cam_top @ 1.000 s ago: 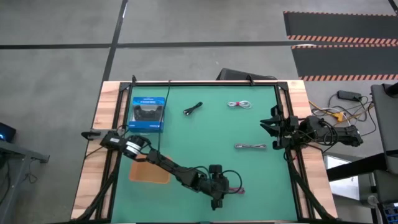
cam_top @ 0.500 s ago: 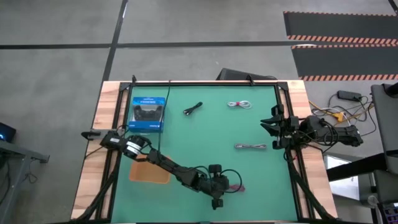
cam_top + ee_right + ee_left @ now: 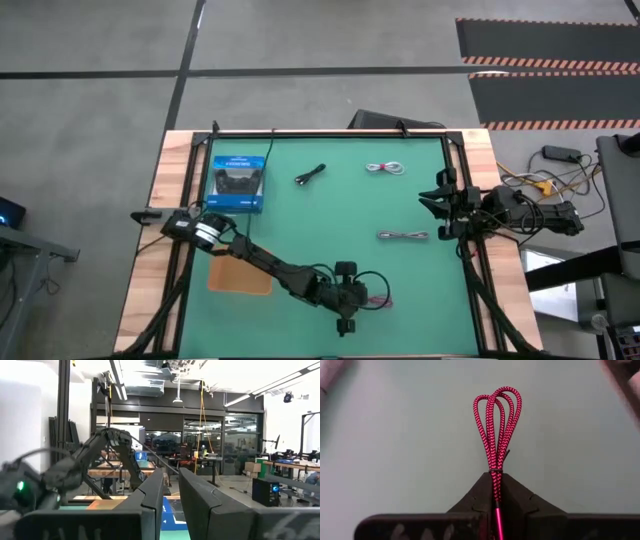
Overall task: Pick and place USB-C Cables
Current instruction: Put the pink charger cable into the orange bin
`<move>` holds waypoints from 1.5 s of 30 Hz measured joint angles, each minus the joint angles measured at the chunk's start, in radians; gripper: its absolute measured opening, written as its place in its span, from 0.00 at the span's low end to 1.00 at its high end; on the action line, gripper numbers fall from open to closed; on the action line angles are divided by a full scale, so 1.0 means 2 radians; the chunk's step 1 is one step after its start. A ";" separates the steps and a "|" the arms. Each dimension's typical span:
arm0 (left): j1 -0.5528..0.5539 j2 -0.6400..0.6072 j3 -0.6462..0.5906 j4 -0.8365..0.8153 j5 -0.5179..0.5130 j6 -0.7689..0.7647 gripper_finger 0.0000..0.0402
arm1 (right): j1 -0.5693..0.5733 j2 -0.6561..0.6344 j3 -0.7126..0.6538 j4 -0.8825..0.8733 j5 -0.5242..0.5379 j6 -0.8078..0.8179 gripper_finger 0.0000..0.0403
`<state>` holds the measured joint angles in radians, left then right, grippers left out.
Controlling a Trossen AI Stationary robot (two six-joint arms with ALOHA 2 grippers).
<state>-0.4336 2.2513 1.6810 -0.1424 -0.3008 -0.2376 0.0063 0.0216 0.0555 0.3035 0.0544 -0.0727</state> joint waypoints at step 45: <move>-0.047 -0.380 -0.171 -0.499 -0.010 -0.015 0.02 | 0.000 0.000 0.001 0.010 0.039 -0.009 0.13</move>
<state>-0.5273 1.4922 1.3393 -1.1402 -0.3200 -0.2680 0.0062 0.0216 0.0566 0.3225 0.1322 -0.0898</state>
